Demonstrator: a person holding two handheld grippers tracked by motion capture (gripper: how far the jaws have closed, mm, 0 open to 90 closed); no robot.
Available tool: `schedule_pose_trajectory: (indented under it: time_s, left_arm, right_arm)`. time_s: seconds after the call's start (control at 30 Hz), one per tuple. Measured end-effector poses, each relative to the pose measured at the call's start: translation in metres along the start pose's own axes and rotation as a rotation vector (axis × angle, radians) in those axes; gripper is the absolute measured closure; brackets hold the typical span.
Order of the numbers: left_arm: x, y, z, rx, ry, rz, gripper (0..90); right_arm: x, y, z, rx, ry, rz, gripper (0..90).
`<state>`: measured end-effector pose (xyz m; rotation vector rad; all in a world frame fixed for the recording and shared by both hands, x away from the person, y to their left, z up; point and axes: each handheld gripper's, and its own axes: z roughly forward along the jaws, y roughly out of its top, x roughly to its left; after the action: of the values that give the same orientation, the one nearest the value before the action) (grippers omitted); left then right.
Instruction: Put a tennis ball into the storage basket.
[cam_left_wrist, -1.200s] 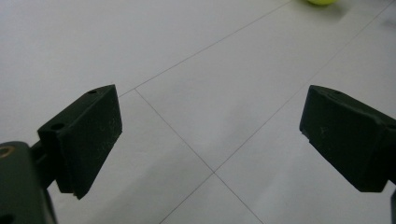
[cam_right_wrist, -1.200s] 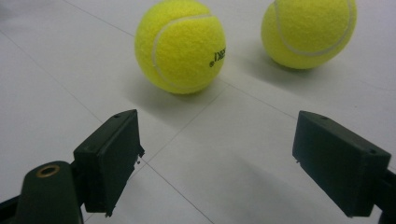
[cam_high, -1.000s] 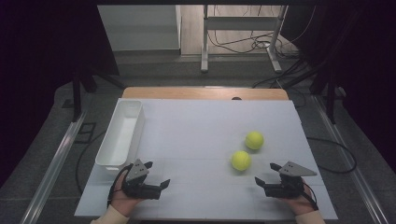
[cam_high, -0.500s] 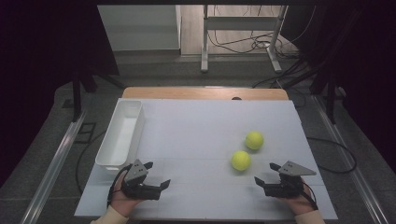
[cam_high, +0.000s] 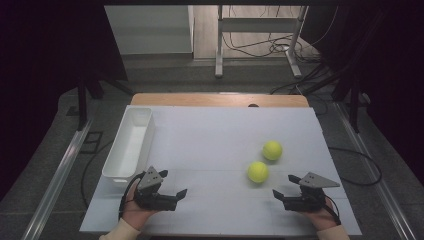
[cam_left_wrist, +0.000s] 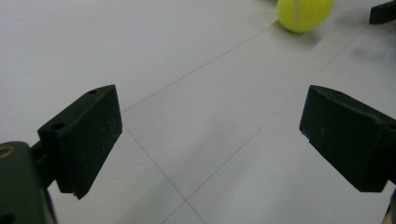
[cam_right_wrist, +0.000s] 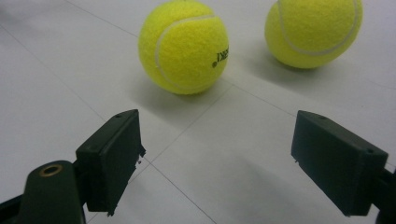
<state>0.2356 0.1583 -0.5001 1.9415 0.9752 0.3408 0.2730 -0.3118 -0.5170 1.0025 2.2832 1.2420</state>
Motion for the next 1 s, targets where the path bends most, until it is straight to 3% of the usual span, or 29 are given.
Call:
schedule_pose_trajectory:
  time_s: [0.13,0.6,1.0]
  left_arm:
    - [0.000,0.007,0.001,-0.018,0.003,-0.010,6.6]
    - [-0.006,0.024,0.015,0.007,-0.037,0.041,6.6]
    - [-0.008,0.032,0.025,0.018,-0.060,0.057,6.6]
  right_arm:
    - [0.000,0.000,0.000,0.000,0.000,0.000,16.8]
    - [-0.001,0.001,0.001,-0.001,-0.004,0.007,16.6]
    - [-0.002,0.001,0.002,-0.002,-0.005,0.006,16.4]
